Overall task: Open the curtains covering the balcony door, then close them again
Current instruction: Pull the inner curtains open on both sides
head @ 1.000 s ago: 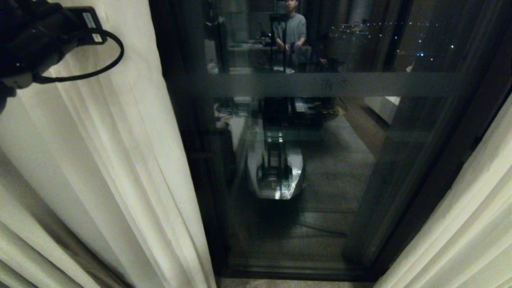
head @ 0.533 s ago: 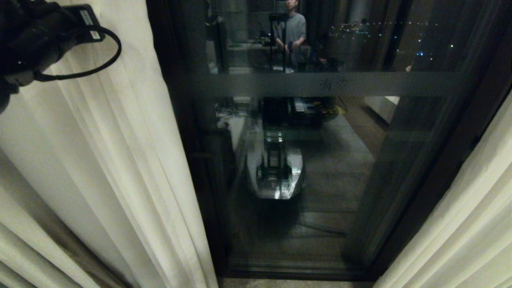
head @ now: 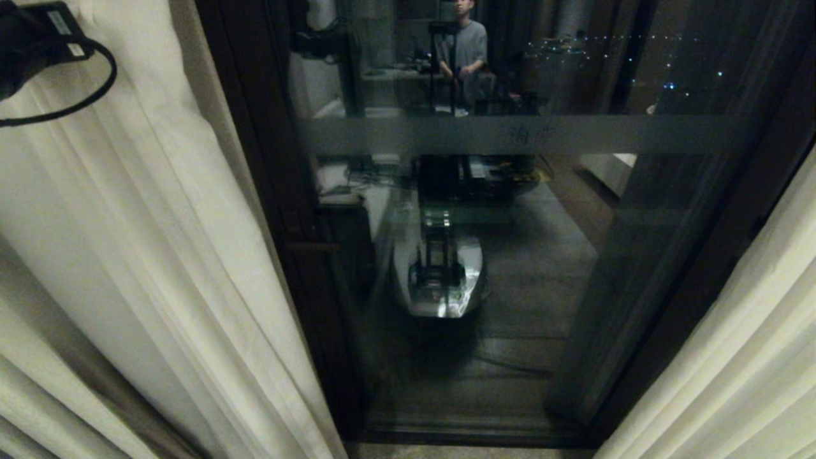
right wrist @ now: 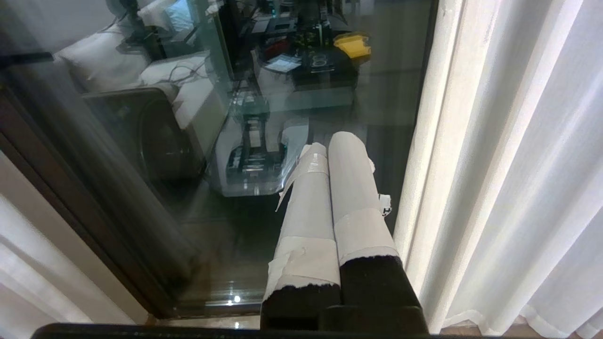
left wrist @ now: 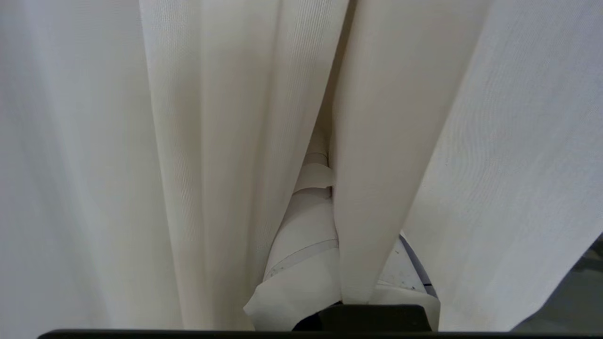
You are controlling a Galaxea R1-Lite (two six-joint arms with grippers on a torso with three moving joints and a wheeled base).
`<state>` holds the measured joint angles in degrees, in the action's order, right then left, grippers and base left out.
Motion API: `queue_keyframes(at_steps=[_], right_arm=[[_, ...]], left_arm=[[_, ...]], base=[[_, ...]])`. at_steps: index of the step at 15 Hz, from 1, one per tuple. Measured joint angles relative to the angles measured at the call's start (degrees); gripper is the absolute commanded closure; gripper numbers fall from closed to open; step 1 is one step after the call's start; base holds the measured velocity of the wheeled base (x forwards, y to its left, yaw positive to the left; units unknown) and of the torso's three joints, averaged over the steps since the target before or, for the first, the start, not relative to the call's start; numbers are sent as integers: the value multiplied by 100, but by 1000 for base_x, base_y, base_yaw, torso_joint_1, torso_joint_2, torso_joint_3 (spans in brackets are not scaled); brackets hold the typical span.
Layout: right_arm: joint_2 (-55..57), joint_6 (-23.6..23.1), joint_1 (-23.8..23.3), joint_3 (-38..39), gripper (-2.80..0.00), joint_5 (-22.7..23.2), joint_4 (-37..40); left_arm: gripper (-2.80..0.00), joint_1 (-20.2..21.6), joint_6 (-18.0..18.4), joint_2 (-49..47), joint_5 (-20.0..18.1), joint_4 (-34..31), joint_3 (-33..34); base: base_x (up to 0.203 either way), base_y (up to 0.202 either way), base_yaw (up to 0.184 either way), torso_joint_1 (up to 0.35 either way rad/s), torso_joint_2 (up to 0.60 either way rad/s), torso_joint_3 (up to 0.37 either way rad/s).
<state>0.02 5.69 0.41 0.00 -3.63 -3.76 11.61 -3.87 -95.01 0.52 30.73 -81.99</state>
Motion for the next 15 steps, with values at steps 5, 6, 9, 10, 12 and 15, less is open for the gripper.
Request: queue_keyframes(at_steps=[5,6,9,10,12,15], right_arm=[[0,-2,0,0,0,0,2],[0,-1,0,0,0,0,2],[0,-2,0,0,0,0,1],[0,-2,0,0,0,0,2],[0,-1,0,0,0,-2,2],[0,-1,0,0,0,0,2]], left_arm=[[0,986,-249,-111,-809,30,-4],[0,1163,-312,-167,-975,38,-12],[0,1565,-396,-363,-1340,46,-75],[0,1665,-397,-447,-1438,45,-137],[0,1867,-399,-666,-1641,38,-363],[0,2153,-394,-1062,-1856,44,-782]], base=[[0,0,0,0,0,0],[0,0,0,0,0,0],[0,0,0,0,0,0],[0,0,0,0,0,0],[0,0,0,0,0,0],[0,0,0,0,0,0]])
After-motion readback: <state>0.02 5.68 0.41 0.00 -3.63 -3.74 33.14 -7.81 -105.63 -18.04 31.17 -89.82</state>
